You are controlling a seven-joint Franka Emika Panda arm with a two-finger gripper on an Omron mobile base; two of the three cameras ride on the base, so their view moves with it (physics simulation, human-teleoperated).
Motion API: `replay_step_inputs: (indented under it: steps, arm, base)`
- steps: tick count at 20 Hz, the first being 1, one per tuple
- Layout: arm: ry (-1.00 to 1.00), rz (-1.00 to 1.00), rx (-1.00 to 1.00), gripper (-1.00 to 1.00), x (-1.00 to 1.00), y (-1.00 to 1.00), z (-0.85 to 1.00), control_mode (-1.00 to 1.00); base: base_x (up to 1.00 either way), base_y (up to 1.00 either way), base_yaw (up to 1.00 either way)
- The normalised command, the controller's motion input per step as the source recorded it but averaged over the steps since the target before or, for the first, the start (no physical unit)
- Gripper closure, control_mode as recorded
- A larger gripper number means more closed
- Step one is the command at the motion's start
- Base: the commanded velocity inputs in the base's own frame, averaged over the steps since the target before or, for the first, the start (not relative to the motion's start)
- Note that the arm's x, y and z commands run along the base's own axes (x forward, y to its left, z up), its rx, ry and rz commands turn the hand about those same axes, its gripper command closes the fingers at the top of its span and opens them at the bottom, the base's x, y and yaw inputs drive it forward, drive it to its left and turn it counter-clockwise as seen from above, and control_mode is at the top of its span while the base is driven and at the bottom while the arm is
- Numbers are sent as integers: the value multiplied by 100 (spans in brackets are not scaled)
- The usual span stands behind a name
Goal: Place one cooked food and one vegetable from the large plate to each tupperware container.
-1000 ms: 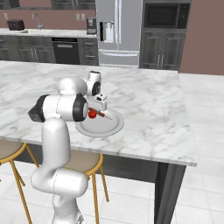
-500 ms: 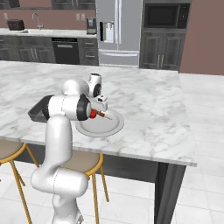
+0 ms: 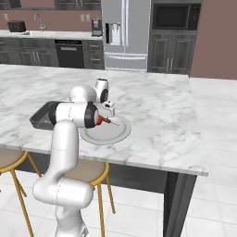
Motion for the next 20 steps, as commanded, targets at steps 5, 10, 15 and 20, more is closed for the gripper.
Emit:
replay_step_inputs:
  steps: [5,10,15,20]
  arm:
    - [5,0,0,-100,-5,5,-1,-100]
    - [5,0,0,-100,-1,24,0,-100]
    - [3,0,0,-100,-4,14,0,-100]
    - [0,0,0,-100,-16,0,0,-100]
  base:
    - [0,0,0]
    - [0,0,0]
    - [0,0,0]
    - [0,0,0]
